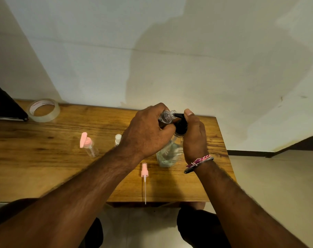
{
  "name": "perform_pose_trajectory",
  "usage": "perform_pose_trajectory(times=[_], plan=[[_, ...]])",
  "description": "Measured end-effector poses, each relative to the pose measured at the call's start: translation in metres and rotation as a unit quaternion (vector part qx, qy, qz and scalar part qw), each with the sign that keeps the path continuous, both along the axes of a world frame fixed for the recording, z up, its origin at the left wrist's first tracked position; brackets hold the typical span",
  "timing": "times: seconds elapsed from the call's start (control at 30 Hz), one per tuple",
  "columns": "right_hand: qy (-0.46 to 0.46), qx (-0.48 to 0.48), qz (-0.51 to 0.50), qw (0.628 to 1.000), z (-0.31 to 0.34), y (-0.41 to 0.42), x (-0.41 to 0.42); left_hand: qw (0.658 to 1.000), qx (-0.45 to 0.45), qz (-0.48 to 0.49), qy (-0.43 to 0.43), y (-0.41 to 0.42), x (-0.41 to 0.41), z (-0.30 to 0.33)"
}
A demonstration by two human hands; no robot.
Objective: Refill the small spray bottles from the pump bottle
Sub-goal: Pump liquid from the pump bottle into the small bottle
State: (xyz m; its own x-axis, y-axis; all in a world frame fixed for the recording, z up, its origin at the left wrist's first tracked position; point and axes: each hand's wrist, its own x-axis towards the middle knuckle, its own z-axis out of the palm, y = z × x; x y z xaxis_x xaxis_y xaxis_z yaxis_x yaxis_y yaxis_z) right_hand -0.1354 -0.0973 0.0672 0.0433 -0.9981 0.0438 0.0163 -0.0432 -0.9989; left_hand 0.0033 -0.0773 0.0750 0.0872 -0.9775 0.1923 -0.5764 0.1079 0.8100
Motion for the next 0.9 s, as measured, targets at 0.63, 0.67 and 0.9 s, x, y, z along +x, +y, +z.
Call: perform_pose_trajectory(times=[0.63,0.67,0.9], plan=[[0.025,-0.015,0.006,1.000,0.0012,-0.0015,0.0058,1.000,0.003,-0.002,0.008,-0.0005,-0.0003,-0.0003],[0.023,-0.013,0.000,1.000,0.0008,-0.0018,0.0055,1.000,0.003,-0.001,0.008,-0.0004,0.0000,-0.0004],[0.024,-0.008,-0.012,1.000,0.0022,-0.0010,0.0068,1.000,0.005,-0.002,0.000,0.0000,-0.0002,-0.0008]])
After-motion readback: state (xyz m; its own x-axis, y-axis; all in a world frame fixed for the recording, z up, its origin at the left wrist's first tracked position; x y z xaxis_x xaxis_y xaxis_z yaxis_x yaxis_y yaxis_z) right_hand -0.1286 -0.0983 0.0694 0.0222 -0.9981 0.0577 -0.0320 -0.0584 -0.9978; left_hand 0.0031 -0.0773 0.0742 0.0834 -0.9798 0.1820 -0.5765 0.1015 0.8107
